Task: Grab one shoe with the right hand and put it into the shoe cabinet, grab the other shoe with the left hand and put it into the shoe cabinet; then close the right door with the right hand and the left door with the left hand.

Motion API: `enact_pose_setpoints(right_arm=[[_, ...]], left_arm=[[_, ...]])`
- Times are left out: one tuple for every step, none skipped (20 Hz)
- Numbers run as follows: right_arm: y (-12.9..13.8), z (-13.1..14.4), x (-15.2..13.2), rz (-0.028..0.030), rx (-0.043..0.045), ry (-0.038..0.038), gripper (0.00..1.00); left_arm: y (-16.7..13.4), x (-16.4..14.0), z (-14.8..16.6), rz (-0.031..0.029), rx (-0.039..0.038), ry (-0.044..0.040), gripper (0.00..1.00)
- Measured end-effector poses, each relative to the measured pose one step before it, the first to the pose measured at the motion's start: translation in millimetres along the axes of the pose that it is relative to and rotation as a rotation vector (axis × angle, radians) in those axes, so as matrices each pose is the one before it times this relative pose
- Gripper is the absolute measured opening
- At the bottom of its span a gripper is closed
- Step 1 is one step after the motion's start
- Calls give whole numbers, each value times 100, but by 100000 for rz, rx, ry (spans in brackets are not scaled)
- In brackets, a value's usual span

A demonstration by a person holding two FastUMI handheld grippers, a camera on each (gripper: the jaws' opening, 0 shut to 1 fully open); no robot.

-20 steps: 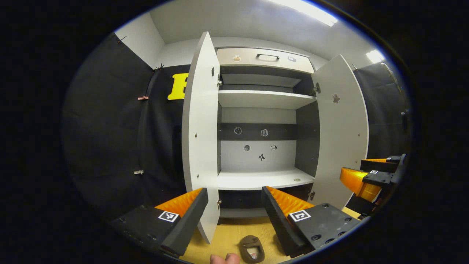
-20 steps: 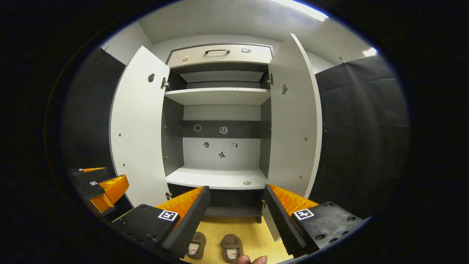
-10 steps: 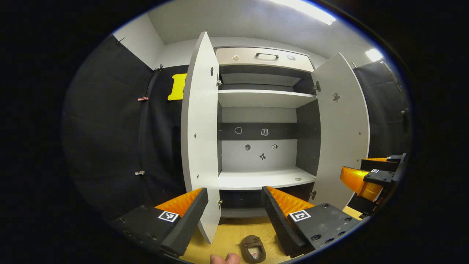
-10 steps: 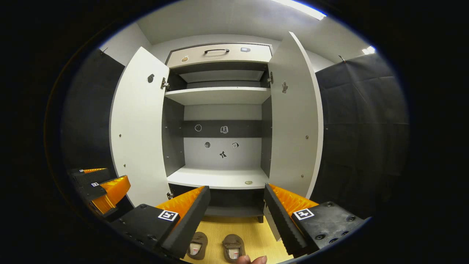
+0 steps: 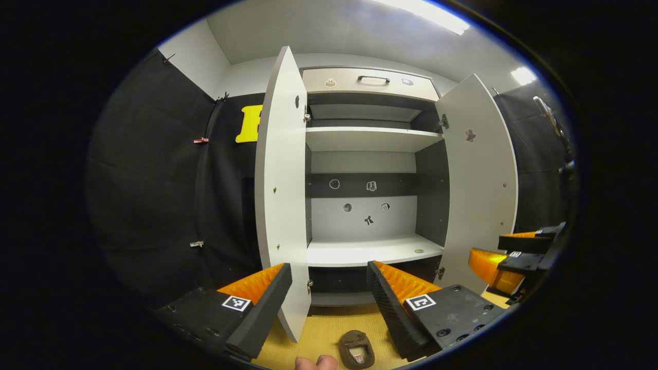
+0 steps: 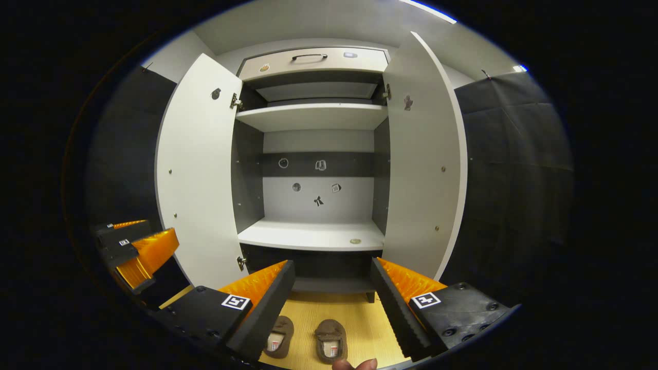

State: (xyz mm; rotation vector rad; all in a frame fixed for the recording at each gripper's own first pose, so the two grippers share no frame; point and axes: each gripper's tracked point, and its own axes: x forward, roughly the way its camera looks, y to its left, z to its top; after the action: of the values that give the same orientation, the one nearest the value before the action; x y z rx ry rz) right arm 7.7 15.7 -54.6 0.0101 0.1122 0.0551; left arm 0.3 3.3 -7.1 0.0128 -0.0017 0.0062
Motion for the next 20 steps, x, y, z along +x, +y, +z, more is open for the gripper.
enact_pose_setpoints(right_arm=[[224,-1529,128,771,-105,2957,98],[247,-1713,297,807,119,3231,98],[357,-1765,299,1301,532,3454,98],[325,-1894,392,1164,897,3816,98],[266,-1924,426,1139,814,3781,98],[110,-2008,484,660,741,3838,98],[72,-1976,518,681,951,3753,98],[101,-1901,732,422,-7,3340,99],[-62,-1962,718,7,-894,3668,98],[-12,-1817,821,340,-728,3191,99],[-134,-1565,788,134,-534,2992,99],[-48,-1525,969,-108,-78,2632,99],[-137,-1290,878,-154,720,2761,99],[-203,-1269,976,-12,1490,2672,99],[-178,-1169,1008,-15,2064,2556,99],[85,-1264,991,525,1948,2768,99],[-109,-1122,1103,-132,1391,3010,99],[-53,-1317,1088,83,1275,3083,99],[-208,-797,989,-334,686,2316,100],[-159,-878,1020,-166,867,1902,99]], left_arm=[[204,-25,-242,94,9,-166,94],[181,-11,-267,69,-66,32,94],[116,-1,-404,115,-92,188,94],[167,-16,-352,83,-79,427,94],[239,-38,-456,225,17,286,94],[217,31,-246,197,131,22,94],[160,28,-284,198,422,-340,94],[196,53,-156,263,652,-513,94],[251,77,-288,448,675,-272,94],[120,81,-342,253,456,219,94],[28,88,-425,123,362,510,94],[-42,160,-447,21,152,716,94],[-103,147,-515,-231,-55,1062,94],[-114,151,-384,-610,-423,891,94],[-157,60,-463,-548,-374,650,94],[-125,157,-356,-477,-189,425,94],[-208,56,-428,-562,-86,450,94],[-190,-26,-442,-514,85,462,94],[-127,14,-451,-437,253,565,94],[-90,107,-479,-137,438,711,94]])
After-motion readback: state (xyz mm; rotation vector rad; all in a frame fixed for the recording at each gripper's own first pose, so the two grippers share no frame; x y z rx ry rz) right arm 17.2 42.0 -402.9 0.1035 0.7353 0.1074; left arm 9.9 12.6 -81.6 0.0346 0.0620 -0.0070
